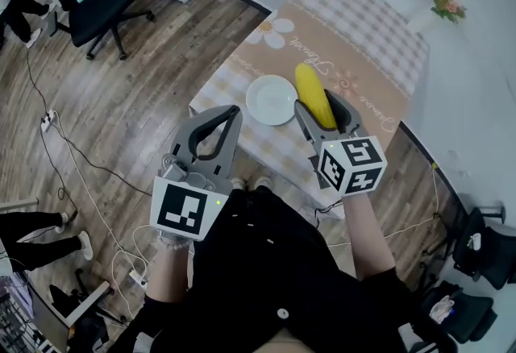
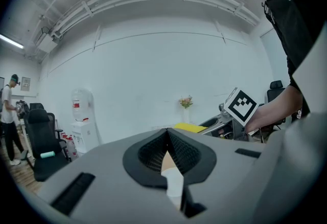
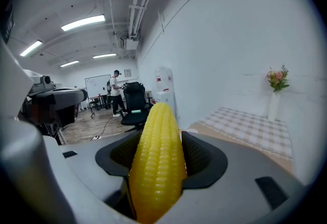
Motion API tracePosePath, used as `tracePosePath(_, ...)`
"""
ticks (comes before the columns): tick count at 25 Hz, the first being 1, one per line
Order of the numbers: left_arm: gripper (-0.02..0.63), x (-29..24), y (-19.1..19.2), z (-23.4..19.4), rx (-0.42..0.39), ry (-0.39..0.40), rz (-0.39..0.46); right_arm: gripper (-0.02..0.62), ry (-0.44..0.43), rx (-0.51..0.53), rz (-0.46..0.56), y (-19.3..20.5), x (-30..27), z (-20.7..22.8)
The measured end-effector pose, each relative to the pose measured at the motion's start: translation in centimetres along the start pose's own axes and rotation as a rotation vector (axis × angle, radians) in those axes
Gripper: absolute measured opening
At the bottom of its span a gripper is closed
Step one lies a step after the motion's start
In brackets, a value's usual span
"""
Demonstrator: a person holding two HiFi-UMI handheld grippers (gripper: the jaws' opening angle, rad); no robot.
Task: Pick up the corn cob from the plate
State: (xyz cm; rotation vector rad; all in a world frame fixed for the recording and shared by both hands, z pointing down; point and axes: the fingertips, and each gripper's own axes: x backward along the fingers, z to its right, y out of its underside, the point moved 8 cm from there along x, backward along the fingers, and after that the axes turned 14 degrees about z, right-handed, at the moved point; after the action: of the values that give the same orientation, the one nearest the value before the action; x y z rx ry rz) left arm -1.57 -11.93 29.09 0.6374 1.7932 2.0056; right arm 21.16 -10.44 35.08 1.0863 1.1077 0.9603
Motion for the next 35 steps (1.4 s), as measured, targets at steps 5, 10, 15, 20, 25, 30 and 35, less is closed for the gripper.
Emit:
tracePosePath(5, 0.014, -0.4, -0.3, 0.2, -0.003, 0.016, 0.01, 0.258, 0.024, -0.019, 0.053, -1.5, 2.3, 0.2)
tracePosePath(10, 0.014, -0.9, -0.6, 0.3, -0.01, 0.034, 0.025, 0.258, 0.052, -0.023, 0.103, -2.9, 4.3, 0.4)
tracePosePath(15, 0.014, -1.4, -0.9, 0.4, -0.022, 0.054, 0.031, 0.258, 0.088, -0.026, 0.146, -4.0, 6.4, 0.7)
tracePosePath(20, 0.014, -1.8, -1.2, 0.5, -0.026, 0.064, 0.037, 0.258, 0.117, -0.034, 0.168, -4.7, 8.2, 1.1)
tracePosePath(25, 0.014, -2.1, -1.3, 0.6, -0.031, 0.072, 0.043, 0.258, 0.136, -0.044, 0.176, -4.8, 9.2, 1.5)
tracePosePath(30, 0.014, -2.3, -1.3, 0.7, -0.031, 0.074, 0.052, 0.258, 0.141, -0.044, 0.18, -4.8, 9.4, 1.6)
tracePosePath(35, 0.014, -2.3, -1.3, 0.9, -0.032, 0.08, 0.05, 0.258, 0.137, -0.042, 0.184, -4.8, 9.4, 1.3)
